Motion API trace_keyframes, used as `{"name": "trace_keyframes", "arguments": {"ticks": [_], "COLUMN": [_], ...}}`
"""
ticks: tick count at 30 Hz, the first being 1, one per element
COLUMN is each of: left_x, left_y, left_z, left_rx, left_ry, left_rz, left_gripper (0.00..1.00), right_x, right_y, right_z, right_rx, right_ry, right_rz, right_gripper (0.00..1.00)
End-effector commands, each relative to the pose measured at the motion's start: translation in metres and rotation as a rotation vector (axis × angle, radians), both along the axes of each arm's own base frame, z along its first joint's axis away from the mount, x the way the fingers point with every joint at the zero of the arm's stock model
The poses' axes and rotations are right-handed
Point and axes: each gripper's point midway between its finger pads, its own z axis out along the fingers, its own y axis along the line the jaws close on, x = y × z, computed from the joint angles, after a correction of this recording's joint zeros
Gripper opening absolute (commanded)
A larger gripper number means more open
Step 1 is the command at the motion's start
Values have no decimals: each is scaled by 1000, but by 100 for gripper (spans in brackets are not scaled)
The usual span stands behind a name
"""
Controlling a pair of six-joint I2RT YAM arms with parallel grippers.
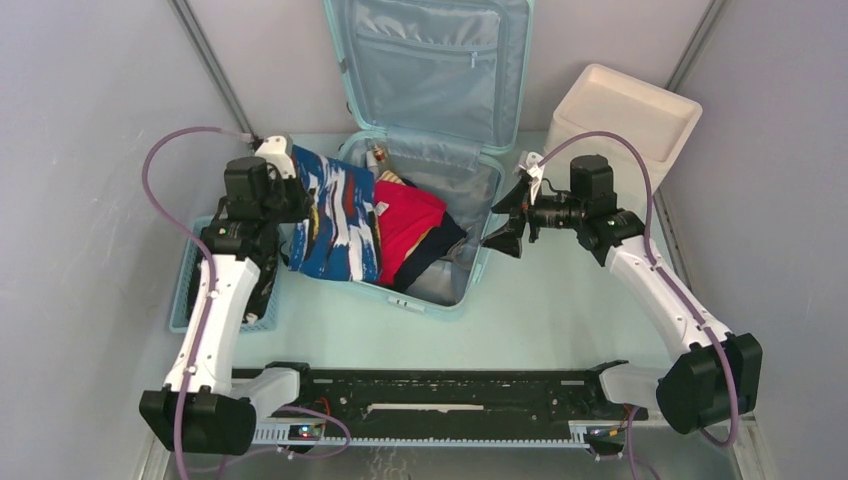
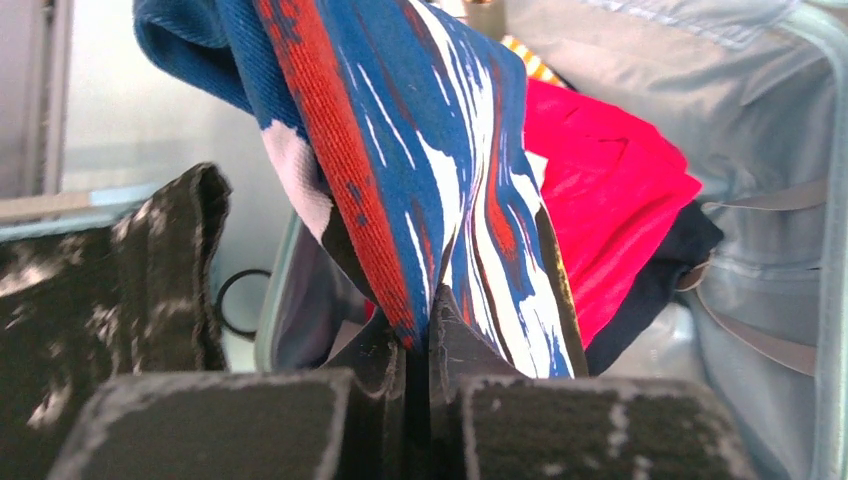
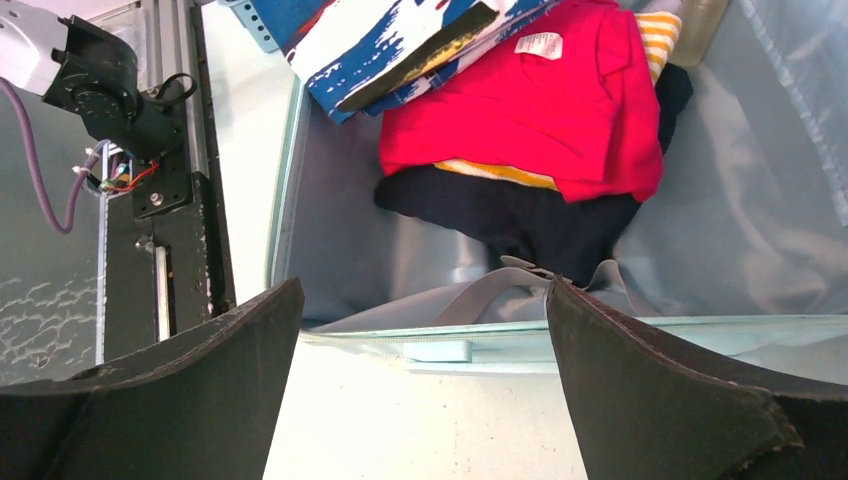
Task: Open, take out, and arrange the luggage
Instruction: Place the clothes in the bin.
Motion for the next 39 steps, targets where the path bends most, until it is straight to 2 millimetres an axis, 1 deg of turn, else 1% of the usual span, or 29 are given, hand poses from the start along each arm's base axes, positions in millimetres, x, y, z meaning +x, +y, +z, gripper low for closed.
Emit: {"name": "trace_keyframes", "arguments": {"ticks": [1, 7, 10, 14, 16, 20, 26, 31, 33, 36, 39], "left_x": [-13, -41, -53, -64, -67, -67, -59, -58, -56, -54, -52], "left_y": [30, 57, 71, 89, 95, 103, 113, 122, 125, 133, 137], "left_z": [78, 90, 92, 89, 94, 109, 127, 143, 144, 138, 133], "left_rx": [75, 164, 206, 250, 253, 252, 315, 347, 355, 366, 366], "left_ry": [-205, -212, -217, -219, -237, -257, -261, -282, -281, -258, -254], "left_rz": [139, 251, 316, 392, 414, 441, 459, 481, 490, 518, 530], "left_gripper": [0, 0, 0, 0, 0, 0, 0, 0, 0, 0, 0], "right_x": [-6, -8, -9, -11, -12, -14, -16, -17, -18, -20, -21], "right_y": [4, 4, 5, 8, 9, 12, 15, 17, 18, 19, 18], "right_z": [11, 9, 8, 8, 7, 5, 4, 2, 2, 3, 4], "right_rx": [29, 25, 25, 24, 21, 20, 18, 17, 16, 17, 18], "right_ry": [-40, -33, -29, -29, -27, -24, -18, -13, -13, -15, -17], "right_rz": [28, 31, 37, 49, 53, 64, 75, 86, 90, 96, 95], "right_gripper": [100, 100, 100, 100, 100, 100, 100, 100, 100, 100, 100]}}
